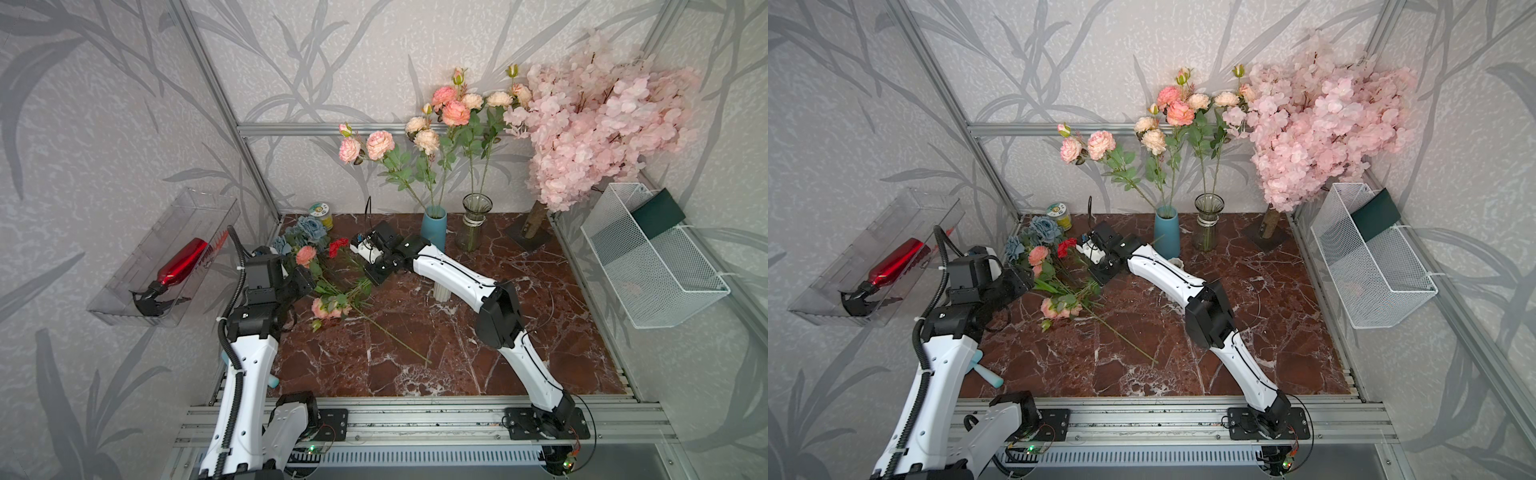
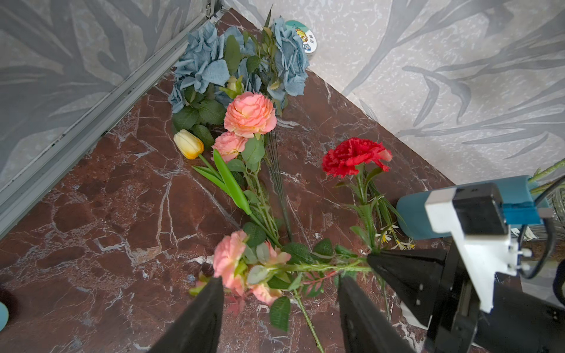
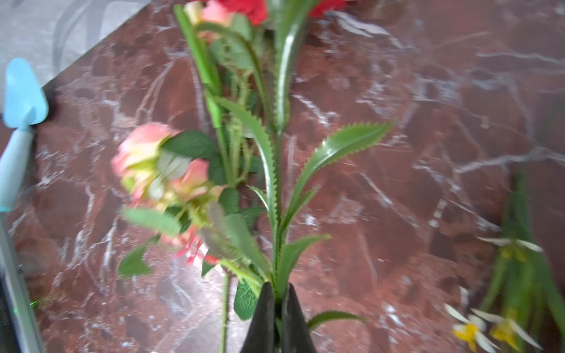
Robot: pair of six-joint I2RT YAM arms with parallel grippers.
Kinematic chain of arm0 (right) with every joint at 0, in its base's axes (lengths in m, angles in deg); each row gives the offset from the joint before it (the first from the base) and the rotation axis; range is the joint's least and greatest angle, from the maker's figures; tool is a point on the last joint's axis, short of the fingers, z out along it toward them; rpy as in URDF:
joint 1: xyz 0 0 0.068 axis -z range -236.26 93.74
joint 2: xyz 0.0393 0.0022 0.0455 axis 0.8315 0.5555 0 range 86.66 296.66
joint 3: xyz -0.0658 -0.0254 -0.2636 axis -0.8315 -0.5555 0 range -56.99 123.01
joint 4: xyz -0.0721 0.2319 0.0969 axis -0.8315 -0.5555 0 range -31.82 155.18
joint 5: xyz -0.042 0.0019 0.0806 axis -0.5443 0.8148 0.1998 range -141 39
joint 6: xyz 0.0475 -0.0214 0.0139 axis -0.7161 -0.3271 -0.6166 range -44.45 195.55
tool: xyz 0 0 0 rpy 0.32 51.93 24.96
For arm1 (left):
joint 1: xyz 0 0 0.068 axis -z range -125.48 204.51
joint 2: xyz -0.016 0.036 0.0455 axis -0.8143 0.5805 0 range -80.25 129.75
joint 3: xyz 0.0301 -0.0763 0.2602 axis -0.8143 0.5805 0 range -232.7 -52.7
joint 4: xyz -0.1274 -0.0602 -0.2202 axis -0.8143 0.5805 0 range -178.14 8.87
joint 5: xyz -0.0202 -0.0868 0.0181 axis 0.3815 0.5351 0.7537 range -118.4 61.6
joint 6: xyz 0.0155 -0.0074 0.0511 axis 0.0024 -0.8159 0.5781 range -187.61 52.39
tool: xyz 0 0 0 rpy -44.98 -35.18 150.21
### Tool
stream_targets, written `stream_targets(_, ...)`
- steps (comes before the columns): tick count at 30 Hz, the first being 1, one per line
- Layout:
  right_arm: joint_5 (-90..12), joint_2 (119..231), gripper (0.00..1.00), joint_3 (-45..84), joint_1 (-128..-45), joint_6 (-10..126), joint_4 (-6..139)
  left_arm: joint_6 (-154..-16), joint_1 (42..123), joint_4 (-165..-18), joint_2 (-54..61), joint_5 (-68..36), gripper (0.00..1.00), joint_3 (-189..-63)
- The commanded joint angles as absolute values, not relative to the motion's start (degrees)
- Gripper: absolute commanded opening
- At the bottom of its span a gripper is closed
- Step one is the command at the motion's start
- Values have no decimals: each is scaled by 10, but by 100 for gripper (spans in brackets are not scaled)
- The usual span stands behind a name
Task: Place the pink flowers into the vase
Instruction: Pick up the flower at the center of the board, then place the flower at the center of the board.
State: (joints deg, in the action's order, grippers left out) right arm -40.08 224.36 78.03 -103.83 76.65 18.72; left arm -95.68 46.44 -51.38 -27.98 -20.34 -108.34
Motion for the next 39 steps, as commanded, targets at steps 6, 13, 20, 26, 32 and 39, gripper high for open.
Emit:
stream_targets(6, -386, 2308, 0, 844, -1031, 756, 149, -957, 456, -520, -285, -204, 61, -1079)
stream_targets(13, -372, 2289, 0, 825, -1052, 763, 141, -959, 452, -520, -285, -204, 61, -1079)
stream_targets(20, -365, 2269, 0, 829, -1073, 756, 80, -959, 451, -518, -290, -206, 61, -1078)
stream_targets(26, -418, 2278, 23, 841, -1078, 754, 73, -959, 451, -520, -289, -204, 61, -1078)
stream_targets(32, -474, 2298, 9, 895, -1080, 794, 63, -959, 450, -518, -293, -207, 61, -1076)
stream_targets(39, -494, 2304, 16, 916, -1080, 842, 53, -958, 450, -517, -293, -210, 61, -1076)
